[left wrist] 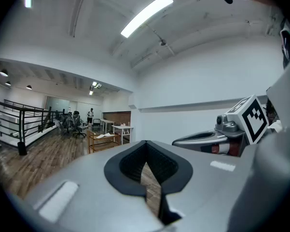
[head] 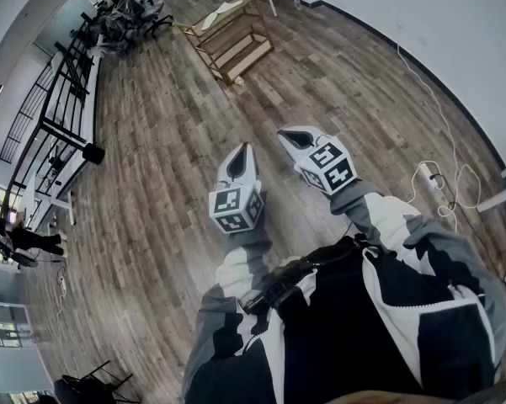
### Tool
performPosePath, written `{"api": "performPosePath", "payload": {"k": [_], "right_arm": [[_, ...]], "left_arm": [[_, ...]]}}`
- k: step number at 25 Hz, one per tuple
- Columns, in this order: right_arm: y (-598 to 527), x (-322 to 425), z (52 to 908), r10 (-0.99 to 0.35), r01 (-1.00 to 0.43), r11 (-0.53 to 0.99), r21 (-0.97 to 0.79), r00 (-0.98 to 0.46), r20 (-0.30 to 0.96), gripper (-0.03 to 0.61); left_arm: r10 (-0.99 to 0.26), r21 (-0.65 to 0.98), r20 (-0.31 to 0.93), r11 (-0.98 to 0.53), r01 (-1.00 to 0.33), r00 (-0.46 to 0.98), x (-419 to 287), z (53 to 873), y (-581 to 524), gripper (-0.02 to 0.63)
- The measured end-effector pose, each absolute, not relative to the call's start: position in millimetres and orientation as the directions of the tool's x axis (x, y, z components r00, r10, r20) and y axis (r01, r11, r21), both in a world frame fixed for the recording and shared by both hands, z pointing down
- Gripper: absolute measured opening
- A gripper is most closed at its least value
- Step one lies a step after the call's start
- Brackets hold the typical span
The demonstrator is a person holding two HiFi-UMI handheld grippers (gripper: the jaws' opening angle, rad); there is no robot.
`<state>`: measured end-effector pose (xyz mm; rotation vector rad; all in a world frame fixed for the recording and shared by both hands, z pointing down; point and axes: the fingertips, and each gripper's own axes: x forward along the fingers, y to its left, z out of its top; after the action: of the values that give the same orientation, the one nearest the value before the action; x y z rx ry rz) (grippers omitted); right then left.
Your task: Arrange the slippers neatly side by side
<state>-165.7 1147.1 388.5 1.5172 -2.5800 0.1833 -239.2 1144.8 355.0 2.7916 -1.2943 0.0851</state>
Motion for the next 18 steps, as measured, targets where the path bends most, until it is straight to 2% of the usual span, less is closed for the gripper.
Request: {"api": "performPosePath", "payload": {"k": [18], "right_arm": [[1141.7, -161.7, 387.5, -0.861, -0.878, 0.476, -0.056, -0.478, 0.175, 0.004]], "left_arm": [[-0.759, 0.033, 0.069, -0.647, -0.762, 0.648, -239.1, 358.0, 1134.3, 0.008]]}}
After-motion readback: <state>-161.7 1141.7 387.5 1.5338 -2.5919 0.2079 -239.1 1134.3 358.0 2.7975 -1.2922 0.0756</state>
